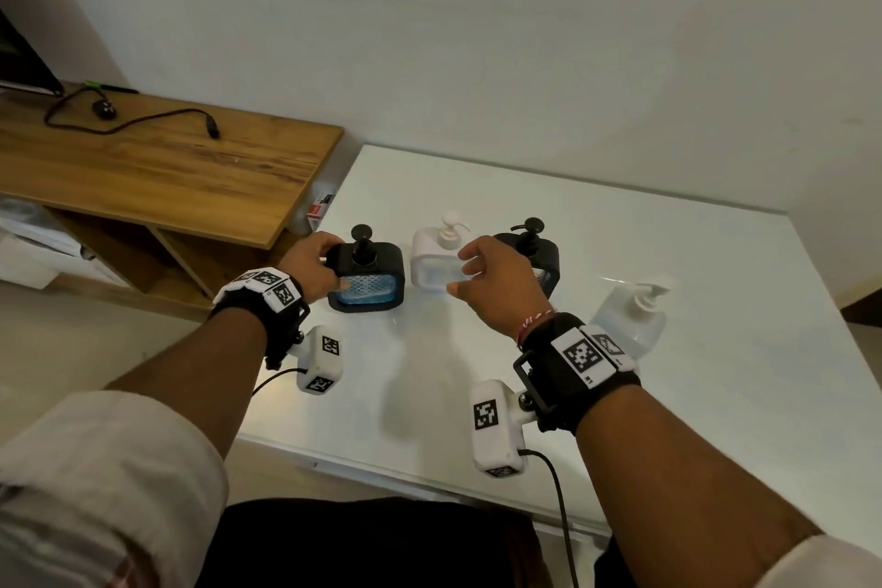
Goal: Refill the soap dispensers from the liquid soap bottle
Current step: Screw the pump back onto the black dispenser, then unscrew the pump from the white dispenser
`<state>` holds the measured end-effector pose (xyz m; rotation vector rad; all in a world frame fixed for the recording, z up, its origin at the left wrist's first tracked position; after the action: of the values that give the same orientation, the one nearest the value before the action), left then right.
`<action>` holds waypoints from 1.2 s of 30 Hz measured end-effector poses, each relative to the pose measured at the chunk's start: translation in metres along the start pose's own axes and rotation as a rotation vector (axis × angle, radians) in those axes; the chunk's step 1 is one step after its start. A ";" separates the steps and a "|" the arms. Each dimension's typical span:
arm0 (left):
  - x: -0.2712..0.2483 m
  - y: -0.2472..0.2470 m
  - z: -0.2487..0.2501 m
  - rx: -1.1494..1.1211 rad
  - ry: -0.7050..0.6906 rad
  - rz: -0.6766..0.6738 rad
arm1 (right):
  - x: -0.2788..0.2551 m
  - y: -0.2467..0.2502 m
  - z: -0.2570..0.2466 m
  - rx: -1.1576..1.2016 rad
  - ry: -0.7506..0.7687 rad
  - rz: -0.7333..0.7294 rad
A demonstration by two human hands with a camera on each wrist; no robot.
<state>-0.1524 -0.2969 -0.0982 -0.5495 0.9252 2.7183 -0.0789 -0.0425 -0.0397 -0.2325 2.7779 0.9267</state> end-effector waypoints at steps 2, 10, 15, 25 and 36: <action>0.009 0.002 -0.001 -0.013 0.007 -0.009 | 0.001 0.000 0.003 -0.003 -0.005 -0.001; 0.033 0.012 -0.003 -0.042 0.034 -0.037 | 0.006 0.001 0.010 0.005 -0.035 0.004; 0.010 0.011 0.003 0.012 0.095 -0.038 | 0.009 0.002 0.009 0.002 -0.030 0.005; -0.060 -0.008 0.048 -0.178 -0.010 0.076 | 0.033 0.011 -0.021 -0.229 0.160 0.173; -0.070 -0.036 0.035 -0.324 -0.005 0.080 | 0.058 0.002 -0.021 -0.326 0.064 0.093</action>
<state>-0.0868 -0.2533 -0.0630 -0.5729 0.5160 2.9603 -0.1389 -0.0585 -0.0358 -0.1843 2.6993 1.4194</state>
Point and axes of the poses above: each hand's wrist, its own x-axis towards the middle knuckle, its own y-axis out of the back of the hand, z = x × y, the point moved 6 cm from there along x, towards the middle knuckle, and after that the axes turned 10 degrees about -z, right-handed, at the moved point
